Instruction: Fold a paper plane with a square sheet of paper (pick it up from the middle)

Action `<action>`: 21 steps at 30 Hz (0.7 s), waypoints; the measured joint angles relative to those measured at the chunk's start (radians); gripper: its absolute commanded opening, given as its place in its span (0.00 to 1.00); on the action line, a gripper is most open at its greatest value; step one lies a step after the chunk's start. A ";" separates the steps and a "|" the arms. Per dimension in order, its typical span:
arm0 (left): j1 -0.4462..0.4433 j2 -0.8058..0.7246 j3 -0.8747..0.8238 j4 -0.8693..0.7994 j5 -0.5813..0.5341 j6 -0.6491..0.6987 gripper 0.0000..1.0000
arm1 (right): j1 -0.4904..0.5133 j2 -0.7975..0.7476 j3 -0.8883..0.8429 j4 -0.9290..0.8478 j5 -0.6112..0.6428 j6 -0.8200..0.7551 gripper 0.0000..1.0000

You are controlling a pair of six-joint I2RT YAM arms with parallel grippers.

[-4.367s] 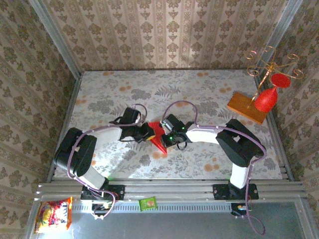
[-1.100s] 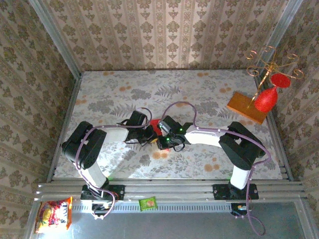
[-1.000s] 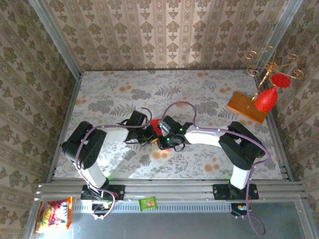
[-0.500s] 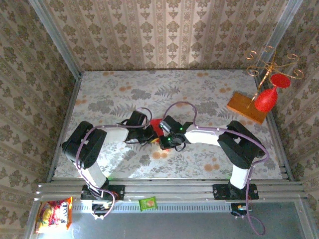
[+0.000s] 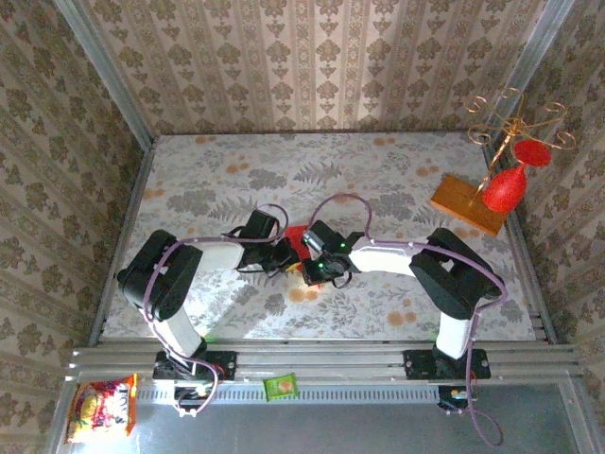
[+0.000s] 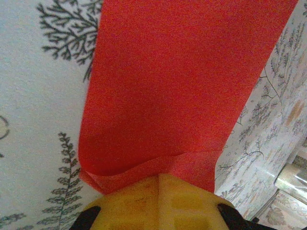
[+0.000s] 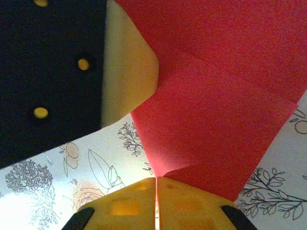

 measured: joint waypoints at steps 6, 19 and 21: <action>0.000 0.002 0.000 0.001 0.001 0.000 0.04 | -0.003 0.000 -0.002 0.000 0.000 -0.003 0.12; 0.006 0.008 0.004 0.003 0.013 0.012 0.04 | -0.014 0.000 -0.008 0.000 -0.008 -0.023 0.13; 0.006 0.009 0.006 0.003 0.015 0.015 0.04 | -0.018 0.000 -0.010 0.001 -0.015 -0.023 0.13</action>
